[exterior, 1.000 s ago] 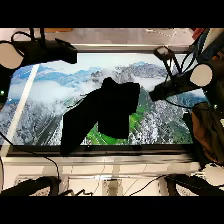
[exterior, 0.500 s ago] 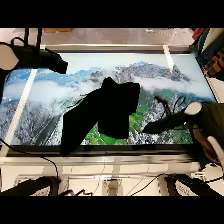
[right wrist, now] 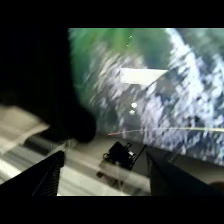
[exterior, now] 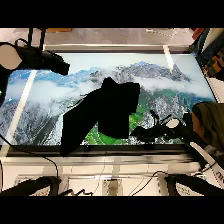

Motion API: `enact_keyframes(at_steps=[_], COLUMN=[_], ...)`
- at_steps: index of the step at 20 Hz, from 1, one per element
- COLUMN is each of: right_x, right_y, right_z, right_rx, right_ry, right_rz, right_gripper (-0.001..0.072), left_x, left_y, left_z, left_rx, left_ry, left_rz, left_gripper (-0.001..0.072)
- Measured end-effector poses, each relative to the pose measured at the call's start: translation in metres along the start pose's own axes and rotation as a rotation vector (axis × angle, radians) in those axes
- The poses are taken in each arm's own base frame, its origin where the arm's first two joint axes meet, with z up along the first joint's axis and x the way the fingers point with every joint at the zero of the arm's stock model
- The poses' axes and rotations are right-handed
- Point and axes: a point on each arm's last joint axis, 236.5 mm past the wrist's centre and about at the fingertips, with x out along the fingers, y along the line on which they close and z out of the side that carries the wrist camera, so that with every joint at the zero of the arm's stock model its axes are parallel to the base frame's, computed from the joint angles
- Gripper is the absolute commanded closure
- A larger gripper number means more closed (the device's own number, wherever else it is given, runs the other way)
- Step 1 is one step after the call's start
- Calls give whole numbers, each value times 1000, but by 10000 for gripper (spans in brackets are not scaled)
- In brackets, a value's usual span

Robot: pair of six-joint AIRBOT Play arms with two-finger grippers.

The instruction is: Fold the clothes and pants, and hang the long-sleeved shirts on hangers.

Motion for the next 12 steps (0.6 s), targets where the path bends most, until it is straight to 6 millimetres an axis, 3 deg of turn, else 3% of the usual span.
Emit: enact_keyframes(at_steps=[4, 6, 12], right_x=[17, 22, 28], right_y=[6, 8, 14], right_z=[7, 10, 24], right_rx=[71, 76, 44], right_ry=[38, 57, 67], right_rz=[40, 48, 54], right_gripper=[168, 204, 231], left_x=[0, 0, 1], left_y=[-1, -1, -1], left_z=[0, 0, 0], left_rx=[-1, -2, -2], left_ry=[0, -1, 0], left_rz=[-3, -5, -5], left_gripper=[696, 696, 696])
